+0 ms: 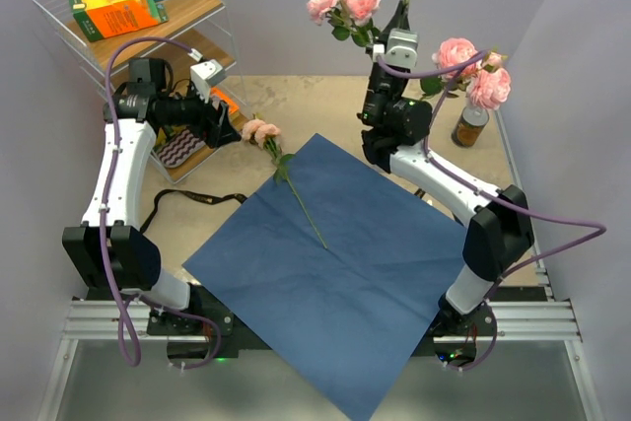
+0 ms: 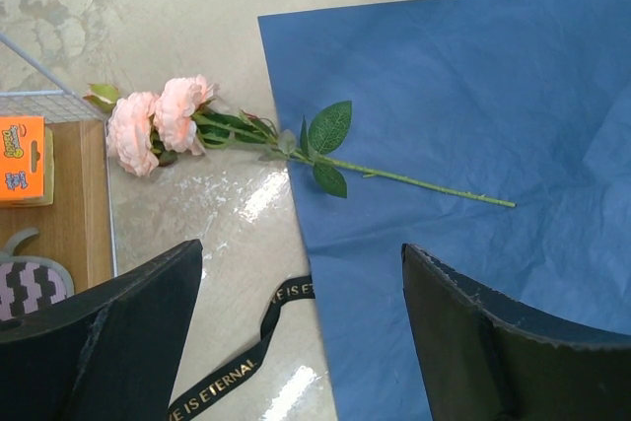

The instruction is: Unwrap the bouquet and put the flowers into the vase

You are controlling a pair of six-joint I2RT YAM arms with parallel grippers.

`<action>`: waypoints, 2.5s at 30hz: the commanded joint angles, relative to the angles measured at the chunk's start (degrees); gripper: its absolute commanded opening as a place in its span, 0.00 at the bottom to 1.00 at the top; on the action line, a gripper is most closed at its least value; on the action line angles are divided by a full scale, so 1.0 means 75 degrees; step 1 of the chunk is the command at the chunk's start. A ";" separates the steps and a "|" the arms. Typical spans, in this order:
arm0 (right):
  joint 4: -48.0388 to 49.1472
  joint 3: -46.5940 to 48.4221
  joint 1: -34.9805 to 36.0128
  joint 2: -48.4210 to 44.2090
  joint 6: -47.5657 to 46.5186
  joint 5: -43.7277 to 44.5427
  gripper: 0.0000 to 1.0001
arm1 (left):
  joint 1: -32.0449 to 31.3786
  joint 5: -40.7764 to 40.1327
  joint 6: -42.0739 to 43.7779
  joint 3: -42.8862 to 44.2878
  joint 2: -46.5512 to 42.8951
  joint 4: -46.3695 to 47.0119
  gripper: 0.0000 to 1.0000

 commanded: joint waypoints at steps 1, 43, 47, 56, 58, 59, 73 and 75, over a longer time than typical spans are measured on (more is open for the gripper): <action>0.0564 -0.0223 -0.0060 0.0090 -0.0036 0.0190 0.00 | 0.0009 0.0043 0.0193 -0.0039 -0.0259 0.0131 0.86; -0.8972 -0.2029 0.3196 -0.1600 0.6548 0.2808 0.99 | 0.0009 0.0008 -0.0697 0.0676 -0.0236 -0.0103 0.87; -1.0273 -0.1409 0.3244 -0.0580 0.7228 0.1157 0.99 | 0.0009 -0.0203 -0.0709 0.0547 -0.0341 -0.0126 0.87; -1.1576 0.0010 0.3069 0.1599 0.7451 -0.0301 0.99 | 0.0009 -0.0262 -0.0498 0.0465 -0.0505 -0.0302 0.87; -1.1576 0.0139 0.2836 0.1800 0.7533 -0.0594 0.98 | 0.0009 -0.0285 -0.0452 0.0418 -0.0540 -0.0314 0.86; -1.1611 0.0279 0.2753 0.2010 0.7569 -0.0722 0.98 | 0.0009 -0.0297 -0.0428 0.0348 -0.0540 -0.0303 0.86; -1.3474 0.2857 0.1440 0.4039 0.7065 -0.2798 0.85 | 0.0009 -0.0437 -0.0381 0.0336 -0.0528 -0.0197 0.87; -1.3557 0.2987 0.1393 0.4214 0.7007 -0.2833 0.83 | 0.0009 -0.0449 -0.0404 0.0348 -0.0528 -0.0197 0.87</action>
